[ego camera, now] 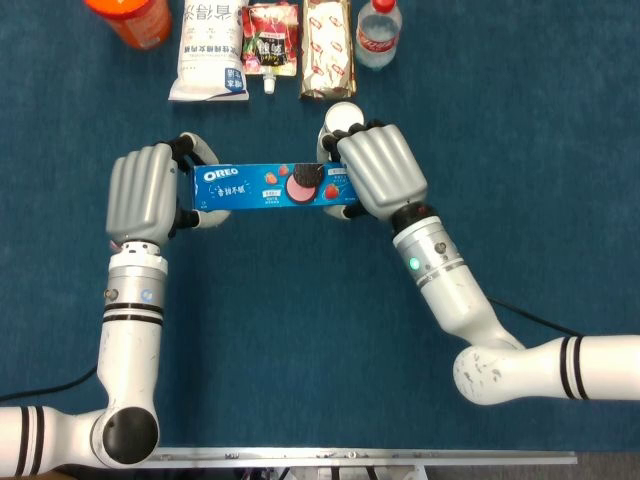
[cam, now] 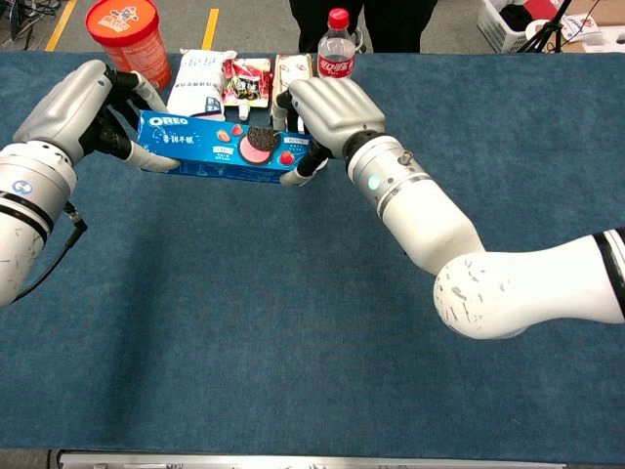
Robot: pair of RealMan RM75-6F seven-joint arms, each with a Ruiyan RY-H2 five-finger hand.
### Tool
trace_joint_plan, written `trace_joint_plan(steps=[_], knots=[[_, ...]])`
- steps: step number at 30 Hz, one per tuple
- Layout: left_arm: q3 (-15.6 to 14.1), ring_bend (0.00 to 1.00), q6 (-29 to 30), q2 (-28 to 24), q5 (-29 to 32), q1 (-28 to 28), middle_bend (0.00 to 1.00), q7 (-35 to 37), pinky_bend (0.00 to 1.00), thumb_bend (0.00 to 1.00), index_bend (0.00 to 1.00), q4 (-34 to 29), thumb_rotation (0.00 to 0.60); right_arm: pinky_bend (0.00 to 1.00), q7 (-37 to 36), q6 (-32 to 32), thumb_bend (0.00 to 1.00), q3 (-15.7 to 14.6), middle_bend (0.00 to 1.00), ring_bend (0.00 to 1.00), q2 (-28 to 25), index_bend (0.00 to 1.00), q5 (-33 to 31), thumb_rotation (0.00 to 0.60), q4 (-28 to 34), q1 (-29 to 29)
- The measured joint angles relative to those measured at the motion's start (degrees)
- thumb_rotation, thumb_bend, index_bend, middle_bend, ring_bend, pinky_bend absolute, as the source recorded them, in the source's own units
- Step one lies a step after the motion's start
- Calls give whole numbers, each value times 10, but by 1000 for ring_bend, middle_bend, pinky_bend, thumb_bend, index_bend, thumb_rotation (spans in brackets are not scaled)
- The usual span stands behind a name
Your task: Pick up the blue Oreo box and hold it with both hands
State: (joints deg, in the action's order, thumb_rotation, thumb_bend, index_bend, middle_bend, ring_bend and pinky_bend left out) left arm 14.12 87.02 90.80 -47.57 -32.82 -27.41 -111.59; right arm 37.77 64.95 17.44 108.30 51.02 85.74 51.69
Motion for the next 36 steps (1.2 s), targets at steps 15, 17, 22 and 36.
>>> trace_joint_plan(steps=[15,17,22,36], knots=[[16,707,5,5,5,16,887,-12,523,76,851,1,600,405,-11,-13,0,-16,299,412,-30,275,15,600,22,-11],[18,712,6,6,3,18,893,-12,526,76,854,1,600,405,-11,-15,0,-18,261,401,-32,230,14,600,23,-11],[21,716,6,8,2,22,898,-14,529,77,857,1,600,405,-14,-16,0,-20,176,378,-35,132,16,600,26,-13],[24,717,2,2,0,33,898,-18,529,76,858,-6,600,405,-37,-1,0,-27,101,330,-42,66,57,600,30,-23]])
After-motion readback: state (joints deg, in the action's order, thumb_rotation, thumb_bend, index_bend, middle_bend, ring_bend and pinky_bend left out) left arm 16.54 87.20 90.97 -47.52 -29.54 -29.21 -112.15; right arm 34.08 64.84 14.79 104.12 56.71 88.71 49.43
